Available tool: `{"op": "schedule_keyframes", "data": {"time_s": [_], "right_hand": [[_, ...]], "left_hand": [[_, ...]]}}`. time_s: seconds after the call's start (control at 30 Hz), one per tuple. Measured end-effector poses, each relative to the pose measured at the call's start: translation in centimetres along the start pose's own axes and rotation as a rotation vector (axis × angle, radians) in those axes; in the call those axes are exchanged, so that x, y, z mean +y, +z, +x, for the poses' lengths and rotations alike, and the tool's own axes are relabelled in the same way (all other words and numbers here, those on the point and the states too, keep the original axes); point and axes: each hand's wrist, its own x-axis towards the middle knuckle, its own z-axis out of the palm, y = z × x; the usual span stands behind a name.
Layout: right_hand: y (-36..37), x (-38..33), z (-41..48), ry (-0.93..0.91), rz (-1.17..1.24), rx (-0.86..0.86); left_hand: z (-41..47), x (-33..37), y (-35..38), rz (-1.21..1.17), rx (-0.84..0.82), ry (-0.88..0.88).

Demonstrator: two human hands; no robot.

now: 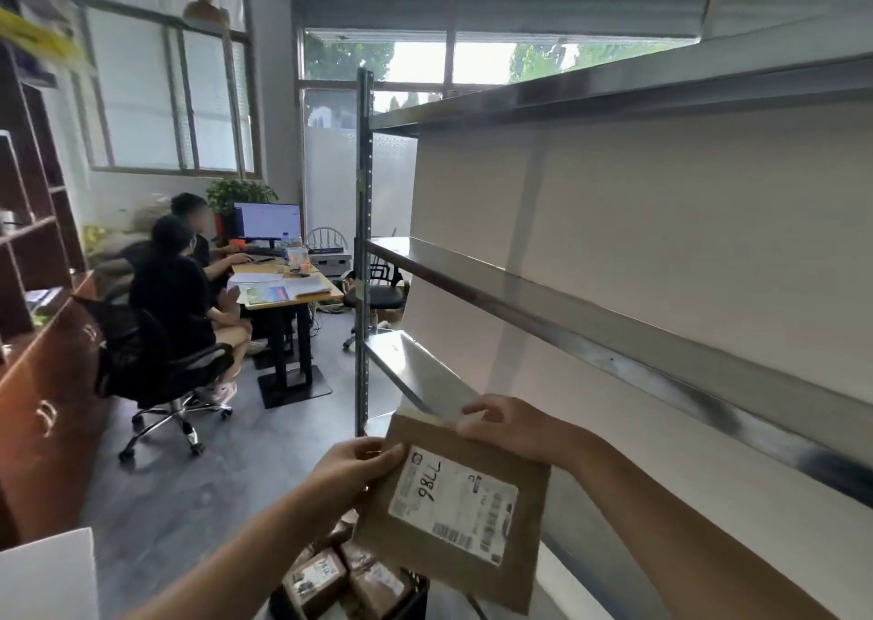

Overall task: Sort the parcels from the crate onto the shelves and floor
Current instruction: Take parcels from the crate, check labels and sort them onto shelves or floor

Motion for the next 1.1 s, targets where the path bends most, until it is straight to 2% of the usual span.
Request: {"op": "schedule_keyframes", "data": {"time_s": [0.07, 0.13, 0.2, 0.27, 0.33, 0.43, 0.57, 0.7, 0.8, 0.9, 0.97, 1.1], "right_hand": [[0.2, -0.1, 3.2, 0.01, -0.04, 0.213], [0.1, -0.6, 5.9, 0.048, 0.024, 0.415], [0.5, -1.9, 7.9, 0.099, 0.16, 0.492], [1.7, -3.8, 9.4, 0.148, 0.323, 0.398], [3.6, -6.1, 10.5, 0.174, 0.481, 0.209], [6.8, -8.2, 13.0, 0.073, 0.561, 0.061], [9.1, -9.7, 16.3, 0.012, 0.698, 0.145], [9.1, -9.5, 18.1, -0.057, 0.86, 0.253], [7.9, -9.2, 19.4, -0.136, 0.905, 0.287], [6.9, -8.5, 21.2, -0.16, 0.851, 0.338], [6.2, -7.9, 22.5, -0.176, 0.834, 0.349], [5.0, -7.6, 25.1, -0.195, 0.771, 0.363]], "left_hand": [[1.1, -0.4, -3.1, -0.124, 0.146, 0.002], [2.1, -0.7, -6.3, -0.289, 0.268, 0.011], [3.1, -1.1, -9.1, -0.472, 0.359, 0.014], [4.0, -1.4, -11.1, -0.633, 0.406, 0.024], [4.6, -1.1, -12.3, -0.72, 0.389, 0.051], [5.2, -0.6, -12.8, -0.75, 0.292, 0.078], [5.8, -0.4, -14.0, -0.733, 0.172, 0.078], [6.6, -0.5, -14.8, -0.611, 0.142, 0.072], [7.8, 0.2, -14.8, -0.548, 0.219, 0.12], [9.5, 1.5, -15.7, -0.61, 0.348, 0.191], [10.7, 2.8, -16.0, -0.61, 0.374, 0.235], [11.9, 4.6, -15.8, -0.459, 0.387, 0.284]]}}
